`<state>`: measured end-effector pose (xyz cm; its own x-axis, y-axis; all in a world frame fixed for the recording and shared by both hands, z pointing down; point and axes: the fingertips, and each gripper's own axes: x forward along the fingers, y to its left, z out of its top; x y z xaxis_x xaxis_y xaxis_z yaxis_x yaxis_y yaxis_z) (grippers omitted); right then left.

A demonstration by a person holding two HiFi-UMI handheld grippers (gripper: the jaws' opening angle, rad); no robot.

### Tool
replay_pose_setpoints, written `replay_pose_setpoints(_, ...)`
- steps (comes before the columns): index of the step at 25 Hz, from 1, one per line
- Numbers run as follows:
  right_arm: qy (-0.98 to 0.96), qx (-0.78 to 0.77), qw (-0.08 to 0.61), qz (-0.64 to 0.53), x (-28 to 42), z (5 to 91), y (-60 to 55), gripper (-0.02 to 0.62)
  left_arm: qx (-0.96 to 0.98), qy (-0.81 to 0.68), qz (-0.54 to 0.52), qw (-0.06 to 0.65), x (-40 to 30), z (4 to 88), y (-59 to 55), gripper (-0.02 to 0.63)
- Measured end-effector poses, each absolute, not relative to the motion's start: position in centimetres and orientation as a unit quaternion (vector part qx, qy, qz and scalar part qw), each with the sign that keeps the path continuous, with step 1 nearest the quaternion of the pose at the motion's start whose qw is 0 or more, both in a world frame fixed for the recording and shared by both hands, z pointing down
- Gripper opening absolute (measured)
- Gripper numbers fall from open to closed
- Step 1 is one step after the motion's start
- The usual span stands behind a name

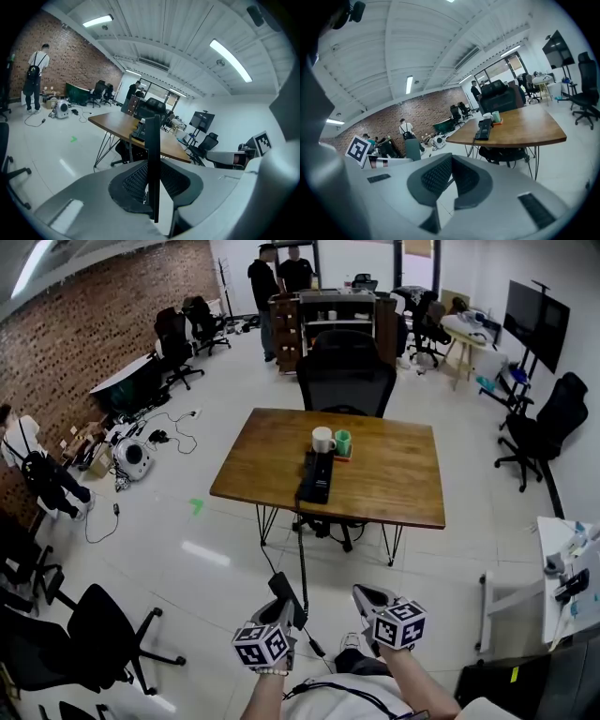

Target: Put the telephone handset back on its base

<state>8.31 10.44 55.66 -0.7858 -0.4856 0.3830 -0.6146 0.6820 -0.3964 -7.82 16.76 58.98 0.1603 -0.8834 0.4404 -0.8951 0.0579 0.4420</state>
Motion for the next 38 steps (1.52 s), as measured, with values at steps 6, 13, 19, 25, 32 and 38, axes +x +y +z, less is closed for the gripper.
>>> replay_pose_setpoints(6,-0.907,0.298,0.122,0.269,8.4,56.1,8.3,0.0,0.681,-0.652,0.014,0.333,-8.0,59.1,14.9,0.069)
replay_pose_setpoints(13,-0.906,0.289,0.117,0.285,8.8,56.8,4.9,0.0,0.672,-0.658,0.021,0.34,-8.5,59.7,12.1,0.069)
replay_pose_setpoints(19,-0.91,0.275,0.12,0.286,9.9,57.1,1.8,0.0,0.662,-0.669,0.025,0.339,-8.4,60.1,9.0,0.069)
replay_pose_setpoints(25,-0.912,0.271,0.113,0.285,11.6,57.0,-0.8,0.0,0.652,-0.682,0.027,0.33,-8.3,59.7,7.3,0.069)
replay_pose_setpoints(32,-0.915,0.262,0.112,0.286,11.7,57.3,-1.8,0.0,0.65,-0.686,0.031,0.326,-7.9,59.6,6.3,0.069)
replay_pose_setpoints(38,-0.916,0.263,0.105,0.283,10.8,57.3,-3.4,0.0,0.658,-0.681,0.034,0.321,-8.2,59.6,4.5,0.069)
